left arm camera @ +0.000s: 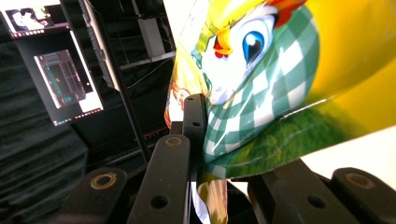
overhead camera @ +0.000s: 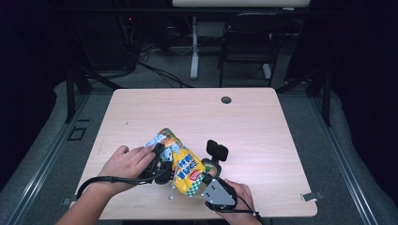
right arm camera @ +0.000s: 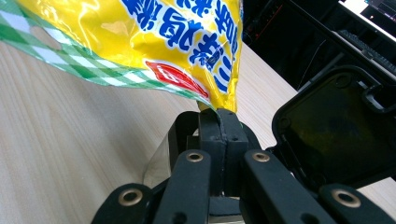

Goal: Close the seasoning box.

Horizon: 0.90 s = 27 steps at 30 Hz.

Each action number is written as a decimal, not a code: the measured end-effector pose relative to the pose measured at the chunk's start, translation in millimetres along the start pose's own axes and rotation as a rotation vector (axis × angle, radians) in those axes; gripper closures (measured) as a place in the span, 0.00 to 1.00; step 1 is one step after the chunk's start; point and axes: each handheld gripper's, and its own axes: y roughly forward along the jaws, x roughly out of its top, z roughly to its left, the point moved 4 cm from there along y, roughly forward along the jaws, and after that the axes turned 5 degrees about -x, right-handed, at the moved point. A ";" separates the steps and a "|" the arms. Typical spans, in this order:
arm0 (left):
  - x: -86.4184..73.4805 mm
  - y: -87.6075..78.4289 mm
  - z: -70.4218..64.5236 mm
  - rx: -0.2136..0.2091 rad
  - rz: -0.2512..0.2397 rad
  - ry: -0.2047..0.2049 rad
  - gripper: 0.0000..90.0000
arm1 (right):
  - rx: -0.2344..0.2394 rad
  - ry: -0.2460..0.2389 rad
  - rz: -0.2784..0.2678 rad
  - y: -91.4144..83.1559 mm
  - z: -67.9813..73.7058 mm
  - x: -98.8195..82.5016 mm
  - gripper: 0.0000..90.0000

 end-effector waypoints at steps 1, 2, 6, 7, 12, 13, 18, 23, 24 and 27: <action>-0.4 0.5 -0.9 -0.002 -0.002 -0.006 0.90 | -0.001 0.001 -0.001 -0.1 -0.2 0.2 1.00; -0.9 1.2 -1.9 -0.002 -0.004 -0.009 0.91 | -0.001 0.002 0.000 -0.2 -0.3 0.3 1.00; -2.7 3.4 -5.8 -0.015 -0.011 -0.040 0.90 | -0.002 0.002 -0.004 0.0 -0.5 0.6 1.00; -3.3 3.8 -6.5 -0.018 -0.011 -0.047 0.90 | -0.003 0.003 -0.004 0.0 -0.6 0.7 1.00; -5.6 6.5 -10.7 -0.031 -0.026 -0.087 0.91 | -0.003 -0.004 -0.001 -1.1 -2.0 1.7 1.00; -5.8 7.3 -12.1 -0.035 -0.030 -0.098 0.91 | -0.003 -0.007 -0.001 -1.0 -2.0 1.7 1.00; -6.6 10.8 -18.2 -0.041 -0.055 -0.146 0.91 | -0.005 -0.049 0.010 -1.7 -0.8 2.7 1.00; -6.3 12.9 -21.7 -0.037 -0.066 -0.167 0.91 | 0.005 -0.093 0.033 -2.7 -2.3 4.6 1.00; -6.3 13.1 -23.1 -0.043 -0.064 -0.174 0.91 | 0.013 -0.093 0.038 -2.3 -2.6 4.7 1.00; -6.8 15.2 -25.3 -0.042 -0.081 -0.200 0.91 | 0.030 -0.097 0.051 -2.8 -3.5 5.9 1.00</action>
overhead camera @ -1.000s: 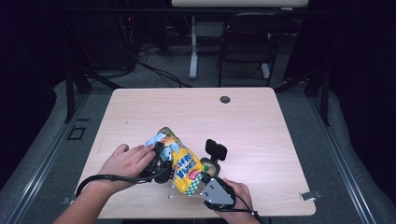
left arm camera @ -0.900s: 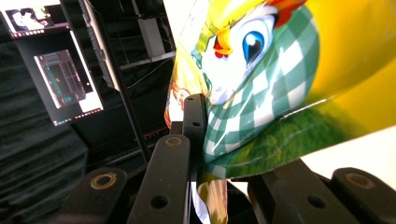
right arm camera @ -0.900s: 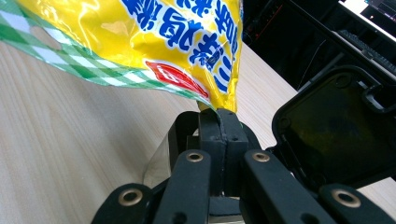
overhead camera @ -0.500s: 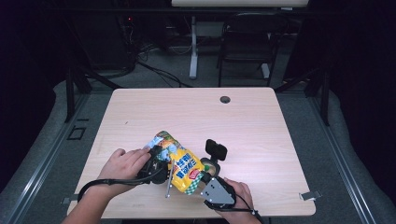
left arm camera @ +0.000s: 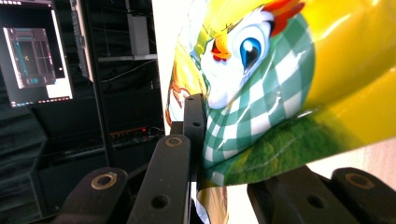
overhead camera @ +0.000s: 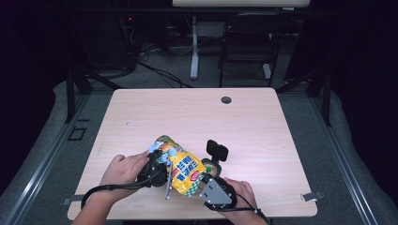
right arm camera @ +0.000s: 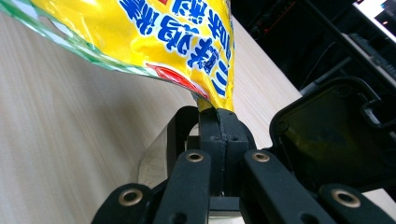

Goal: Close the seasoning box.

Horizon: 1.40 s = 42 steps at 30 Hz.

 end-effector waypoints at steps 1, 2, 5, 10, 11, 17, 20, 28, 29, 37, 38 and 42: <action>-0.4 -0.1 0.3 -0.001 0.006 0.004 0.91 | 0.006 0.005 0.001 0.0 -0.6 0.6 1.00; -1.4 -0.5 0.6 -0.004 0.021 0.012 0.91 | 0.012 0.006 0.007 -0.2 -1.7 1.2 1.00; -2.9 2.1 -1.7 -0.007 -0.001 -0.021 0.91 | 0.025 0.005 0.008 1.0 -3.3 3.7 1.00; -4.5 4.1 -5.6 -0.013 -0.016 -0.044 0.91 | 0.029 -0.046 0.017 0.5 -2.9 5.8 1.00; -4.8 4.3 -6.3 -0.009 -0.020 -0.053 0.91 | 0.031 -0.058 0.022 -0.3 -3.5 6.2 1.00; -5.6 5.6 -9.4 -0.011 -0.028 -0.061 0.90 | 0.029 -0.107 0.029 -2.3 -5.6 8.8 1.00; -5.8 7.0 -11.2 -0.018 -0.028 -0.055 0.90 | 0.026 -0.139 0.035 -2.8 -5.6 9.6 1.00; -7.2 11.2 -17.4 -0.032 -0.044 -0.086 0.88 | 0.003 -0.206 0.033 -5.9 -6.6 15.2 1.00; -7.1 11.7 -18.0 -0.028 -0.046 -0.089 0.88 | -0.002 -0.215 0.028 -6.3 -6.1 16.3 1.00; -9.4 15.9 -23.2 -0.058 -0.062 -0.123 0.88 | -0.018 -0.232 0.014 -8.2 -5.4 20.8 1.00; -9.8 15.8 -23.8 -0.071 -0.057 -0.130 0.88 | -0.017 -0.232 0.014 -8.2 -5.1 21.1 1.00; -10.1 18.6 -26.5 -0.078 -0.073 -0.150 0.88 | -0.023 -0.224 -0.002 -7.4 -4.3 22.1 1.00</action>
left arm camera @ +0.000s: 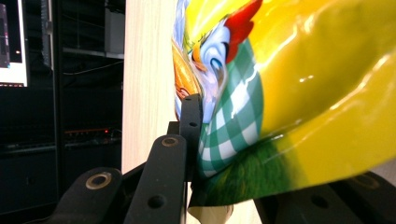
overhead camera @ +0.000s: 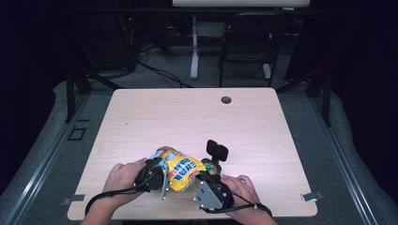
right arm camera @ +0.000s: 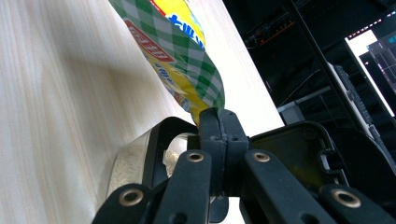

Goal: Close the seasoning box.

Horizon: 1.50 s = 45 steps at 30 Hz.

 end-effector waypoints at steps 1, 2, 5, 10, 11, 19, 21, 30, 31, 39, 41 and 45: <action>-0.2 0.1 -0.1 -0.002 0.002 0.000 0.88 | -0.002 -0.001 -0.001 0.1 0.2 0.1 1.00; -0.3 0.3 -0.4 -0.006 0.002 -0.003 0.88 | -0.003 -0.001 -0.001 0.2 0.3 0.1 1.00; -1.1 0.7 -0.4 -0.013 0.001 -0.012 0.88 | -0.006 0.006 -0.006 0.7 0.1 0.8 1.00; -2.3 1.3 -1.1 -0.026 -0.005 -0.034 0.89 | -0.008 0.005 -0.005 0.5 -1.2 2.2 1.00; -2.5 1.9 -1.5 -0.019 -0.010 -0.041 0.89 | -0.010 0.007 -0.008 0.6 -1.5 2.6 1.00; -3.2 3.6 -5.3 -0.051 -0.027 -0.087 0.88 | -0.016 0.020 -0.017 -1.2 -2.7 4.5 1.00; -3.6 4.4 -5.6 -0.056 -0.037 -0.093 0.88 | -0.016 0.020 -0.021 -1.4 -2.8 5.1 1.00; -6.0 7.6 -9.3 -0.114 -0.049 -0.144 0.88 | -0.019 0.013 -0.021 -3.1 -3.9 8.3 1.00; -6.0 8.7 -10.2 -0.118 -0.052 -0.149 0.88 | -0.019 0.013 -0.021 -3.2 -3.9 8.3 1.00; -7.7 14.5 -14.2 -0.149 -0.065 -0.173 0.87 | -0.014 0.019 -0.024 -0.6 -1.5 6.6 1.00; -8.7 15.3 -14.8 -0.157 -0.063 -0.176 0.87 | -0.012 0.012 -0.017 -0.2 -1.3 6.6 1.00; -9.5 17.6 -16.1 -0.169 -0.064 -0.187 0.87 | -0.010 0.014 -0.020 1.5 -0.6 6.8 1.00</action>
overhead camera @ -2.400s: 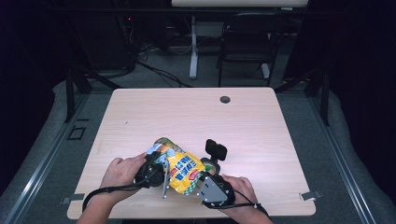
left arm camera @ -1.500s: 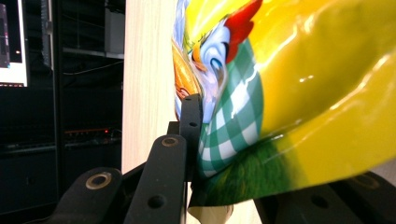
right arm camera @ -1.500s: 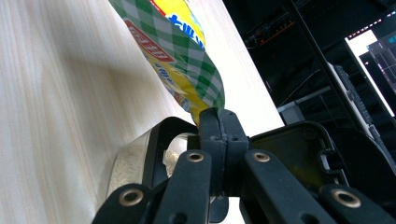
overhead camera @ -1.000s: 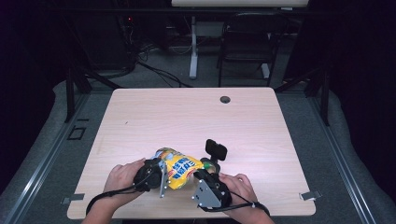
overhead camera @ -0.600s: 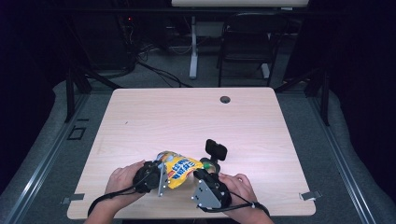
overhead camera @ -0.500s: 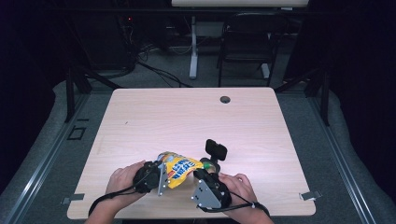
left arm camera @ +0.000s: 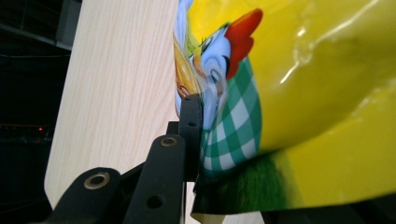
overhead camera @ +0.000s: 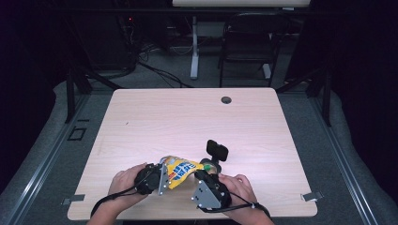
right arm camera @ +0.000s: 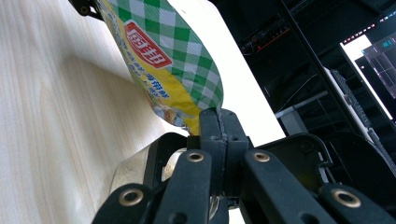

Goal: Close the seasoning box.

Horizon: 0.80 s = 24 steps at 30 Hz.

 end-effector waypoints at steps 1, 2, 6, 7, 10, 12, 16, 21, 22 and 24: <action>-0.1 0.6 0.1 -0.001 -0.002 -0.004 0.86 | 0.000 0.000 0.000 0.1 0.0 0.0 1.00; -0.1 1.1 -0.4 -0.002 -0.004 -0.006 0.86 | -0.002 0.002 -0.001 0.3 0.0 0.1 1.00; -0.2 3.1 -2.2 -0.009 0.001 0.002 0.86 | 0.001 0.000 0.002 1.3 0.4 -0.3 1.00; -0.4 3.7 -2.6 -0.011 0.002 0.003 0.86 | 0.000 0.007 -0.005 2.0 1.1 -0.4 1.00; -0.7 5.5 -3.6 -0.019 -0.007 -0.008 0.85 | -0.001 0.002 -0.001 2.1 1.0 -0.3 1.00; -0.8 6.3 -4.1 -0.024 -0.007 -0.007 0.84 | -0.001 0.002 -0.002 2.1 1.2 -0.2 1.00; -0.9 6.7 -3.7 -0.029 -0.013 -0.020 0.82 | -0.005 0.007 -0.009 2.5 1.2 -0.5 1.00; -1.7 6.7 -3.3 -0.032 -0.020 -0.028 0.82 | -0.005 0.008 -0.013 2.1 1.2 0.0 1.00; -1.8 6.7 -3.3 -0.033 -0.021 -0.029 0.82 | -0.006 0.003 -0.009 1.7 1.0 0.0 1.00; -1.9 6.6 -3.2 -0.034 -0.022 -0.033 0.82 | -0.008 0.004 -0.010 1.8 1.0 -0.1 1.00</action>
